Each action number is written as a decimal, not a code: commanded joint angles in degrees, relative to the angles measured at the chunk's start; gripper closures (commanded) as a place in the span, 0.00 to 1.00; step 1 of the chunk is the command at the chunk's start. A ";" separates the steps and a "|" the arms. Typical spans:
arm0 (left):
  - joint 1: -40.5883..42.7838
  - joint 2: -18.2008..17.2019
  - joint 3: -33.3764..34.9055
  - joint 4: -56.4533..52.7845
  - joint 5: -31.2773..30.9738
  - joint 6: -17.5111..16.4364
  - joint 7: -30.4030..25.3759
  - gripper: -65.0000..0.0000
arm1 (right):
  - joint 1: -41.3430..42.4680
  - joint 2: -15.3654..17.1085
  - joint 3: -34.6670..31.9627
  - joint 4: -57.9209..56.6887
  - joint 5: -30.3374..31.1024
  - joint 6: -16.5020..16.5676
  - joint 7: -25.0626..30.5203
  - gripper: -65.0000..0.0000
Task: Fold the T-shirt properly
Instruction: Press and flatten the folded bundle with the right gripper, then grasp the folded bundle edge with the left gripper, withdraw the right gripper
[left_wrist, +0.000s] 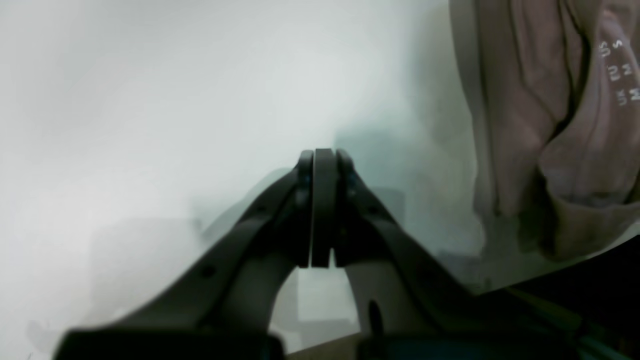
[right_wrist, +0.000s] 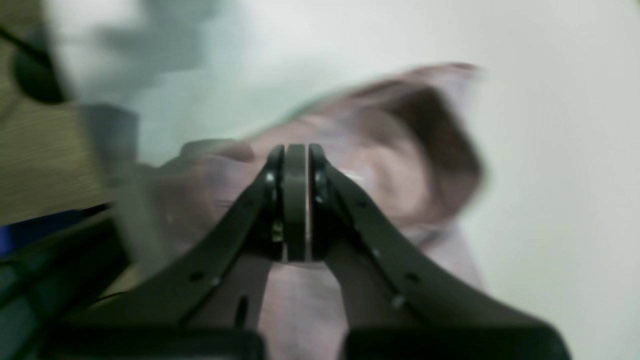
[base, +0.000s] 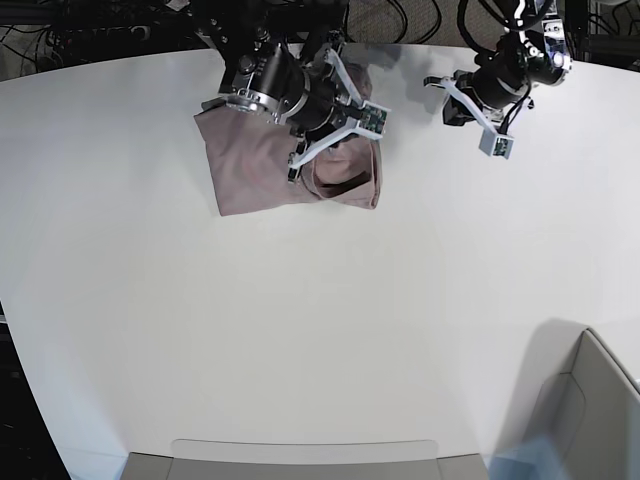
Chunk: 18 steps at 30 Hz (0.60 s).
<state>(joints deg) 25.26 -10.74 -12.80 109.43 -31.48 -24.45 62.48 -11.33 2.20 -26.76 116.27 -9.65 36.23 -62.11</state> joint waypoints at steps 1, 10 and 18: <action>0.02 -0.38 -0.26 0.95 -0.65 -0.12 -1.07 1.00 | 1.00 -0.39 1.40 1.23 0.38 -0.14 0.79 0.99; -1.30 -0.38 0.01 0.95 -0.65 -0.12 -1.07 1.00 | 9.35 -0.04 8.70 -6.16 6.97 -0.14 0.52 0.99; -1.48 -0.38 0.01 0.95 -0.65 -0.12 -0.90 1.00 | 19.73 -5.93 1.49 -22.33 8.46 -0.14 1.84 0.99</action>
<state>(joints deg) 23.81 -10.68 -12.73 109.43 -31.55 -24.45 62.54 6.92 -3.38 -25.50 92.86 -1.23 36.03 -61.19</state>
